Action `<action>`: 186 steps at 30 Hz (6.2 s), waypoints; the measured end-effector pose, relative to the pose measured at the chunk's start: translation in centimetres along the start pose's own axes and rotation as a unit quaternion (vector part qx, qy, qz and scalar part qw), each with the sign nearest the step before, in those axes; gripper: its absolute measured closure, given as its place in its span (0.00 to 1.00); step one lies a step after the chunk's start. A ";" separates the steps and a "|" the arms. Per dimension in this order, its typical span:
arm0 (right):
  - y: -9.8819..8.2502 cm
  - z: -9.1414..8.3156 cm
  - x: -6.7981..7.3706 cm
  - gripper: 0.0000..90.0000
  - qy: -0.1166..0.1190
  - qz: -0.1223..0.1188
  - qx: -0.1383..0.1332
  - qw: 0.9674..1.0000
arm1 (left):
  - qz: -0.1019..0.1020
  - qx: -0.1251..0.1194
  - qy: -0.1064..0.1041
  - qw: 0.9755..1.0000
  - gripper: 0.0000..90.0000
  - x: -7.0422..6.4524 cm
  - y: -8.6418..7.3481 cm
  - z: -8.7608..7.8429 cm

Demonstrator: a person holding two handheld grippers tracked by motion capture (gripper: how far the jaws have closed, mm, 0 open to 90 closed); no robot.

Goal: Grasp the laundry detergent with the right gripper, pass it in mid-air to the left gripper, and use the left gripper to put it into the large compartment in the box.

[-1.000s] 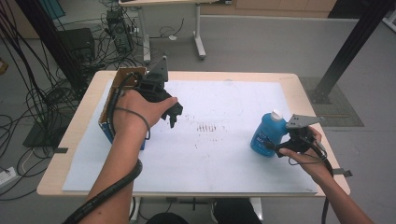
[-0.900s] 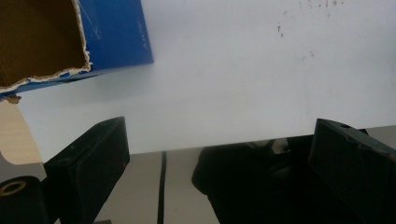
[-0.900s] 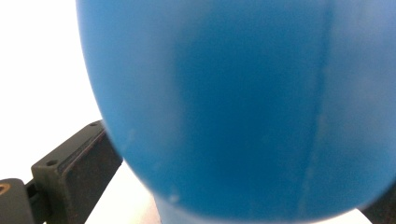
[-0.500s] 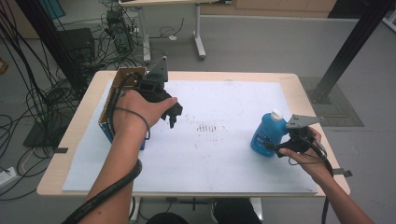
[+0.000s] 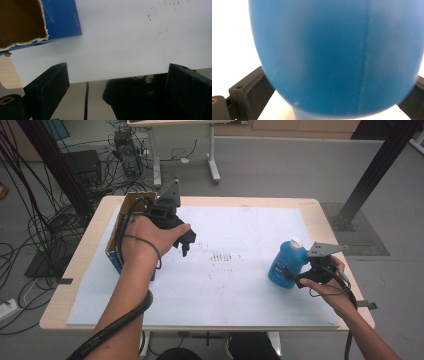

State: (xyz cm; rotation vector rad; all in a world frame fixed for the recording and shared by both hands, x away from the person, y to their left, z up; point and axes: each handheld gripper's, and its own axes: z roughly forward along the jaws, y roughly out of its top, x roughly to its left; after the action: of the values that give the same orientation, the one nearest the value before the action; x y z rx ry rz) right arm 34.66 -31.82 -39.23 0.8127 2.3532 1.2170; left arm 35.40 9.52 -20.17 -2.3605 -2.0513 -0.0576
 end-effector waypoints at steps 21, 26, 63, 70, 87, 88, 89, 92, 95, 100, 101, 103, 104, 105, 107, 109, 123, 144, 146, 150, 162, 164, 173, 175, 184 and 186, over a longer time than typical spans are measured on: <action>-0.1 0.0 0.1 0.02 -0.002 0.001 -0.001 1.000 | 0.000 -0.001 0.000 1.000 0.06 0.1 -0.1 -0.2; -0.3 0.1 0.1 0.02 -0.002 0.002 -0.001 1.000 | -0.001 -0.001 0.001 1.000 0.06 0.0 -0.1 -0.1; -0.6 0.7 0.3 0.07 0.000 0.005 -0.012 1.000 | 0.002 0.002 -0.001 1.000 0.06 0.0 0.0 0.2; -0.6 1.0 0.4 0.16 0.001 0.000 -0.015 1.000 | 0.003 0.002 -0.002 1.000 0.06 0.1 0.0 0.2; -0.9 1.5 0.4 0.45 0.027 -0.010 -0.024 0.999 | 0.002 0.002 -0.003 1.000 0.06 0.1 0.1 0.2; -0.9 1.5 0.4 0.45 0.027 -0.010 -0.024 0.999 | 0.002 0.002 -0.003 1.000 0.06 0.1 0.1 0.2; -1.0 1.5 0.3 0.45 0.028 -0.009 -0.026 0.999 | 0.002 0.001 -0.003 1.000 0.06 0.1 0.1 0.2; -1.0 1.5 0.3 0.46 0.031 -0.006 -0.029 0.999 | 0.001 0.001 -0.003 1.000 0.06 0.1 0.1 0.2; -1.1 1.5 0.2 0.46 0.036 -0.001 -0.032 0.999 | 0.001 0.002 -0.004 1.000 0.06 0.1 0.1 0.4; -1.1 1.4 0.2 0.47 0.036 0.001 -0.031 0.999 | 0.000 0.003 -0.003 1.000 0.06 0.2 0.0 0.4; -1.1 1.4 0.2 0.47 0.036 0.001 -0.031 0.999 | 0.000 0.003 -0.002 1.000 0.06 0.2 0.0 0.4; -1.1 1.4 0.2 0.47 0.036 0.001 -0.031 0.999 | 0.001 0.003 -0.002 1.000 0.06 0.2 0.0 0.3; -1.1 1.4 0.2 0.47 0.036 0.001 -0.031 0.999 | 0.001 0.003 -0.002 1.000 0.06 0.2 0.0 0.3; -1.1 1.4 0.2 0.47 0.036 0.002 -0.031 0.999 | 0.001 0.002 -0.002 1.000 0.06 0.2 0.0 0.3; -1.0 1.4 0.2 0.47 0.036 0.002 -0.030 0.999 | 0.000 0.001 -0.003 1.000 0.06 0.2 0.0 0.3; -1.1 1.4 0.2 0.47 0.037 0.002 -0.031 0.999 | 0.000 0.001 -0.003 1.000 0.06 0.2 0.0 0.4; -1.1 1.4 0.2 0.47 0.037 0.001 -0.034 0.999 | 0.000 0.000 -0.001 1.000 0.06 0.0 0.2 0.2; -1.2 1.4 0.2 0.47 0.038 -0.002 -0.036 0.999 | 0.004 -0.002 0.000 1.000 0.06 -0.1 0.1 -0.1; -1.2 1.4 0.2 0.47 0.038 -0.002 -0.036 0.999 | 0.004 -0.003 -0.001 1.000 0.06 -0.2 0.1 -0.1; -1.2 1.4 0.2 0.47 0.037 -0.002 -0.035 0.999 | 0.005 -0.004 0.000 1.000 0.06 -0.2 0.1 -0.2; -1.2 1.4 0.1 0.47 0.038 -0.002 -0.036 0.999 | 0.004 -0.003 0.001 1.000 0.06 -0.2 0.0 -0.3; -1.2 1.4 0.2 0.47 0.038 -0.001 -0.036 0.999 | 0.005 -0.003 0.002 1.000 0.06 -0.2 0.0 -0.4; -1.1 1.4 0.2 0.48 0.037 0.000 -0.035 0.999 | 0.005 -0.005 0.001 1.000 0.06 -0.1 0.0 -0.5; -1.2 1.4 0.2 0.48 0.038 0.000 -0.035 0.999 | 0.004 -0.005 0.001 1.000 0.06 -0.1 -0.1 -0.5; -1.2 1.4 0.2 0.49 0.035 0.002 -0.034 0.999 | 0.004 -0.003 0.002 1.000 0.06 0.0 -0.2 -0.4; -1.2 1.4 0.2 0.50 0.035 0.003 -0.034 0.999 | 0.004 -0.004 0.003 1.000 0.06 0.0 -0.2 -0.4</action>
State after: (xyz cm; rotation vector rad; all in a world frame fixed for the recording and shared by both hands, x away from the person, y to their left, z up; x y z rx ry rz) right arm 34.87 -31.35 -40.96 0.7664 2.3510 1.3398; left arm 35.23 9.53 -19.73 -2.3694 -2.0440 -0.0721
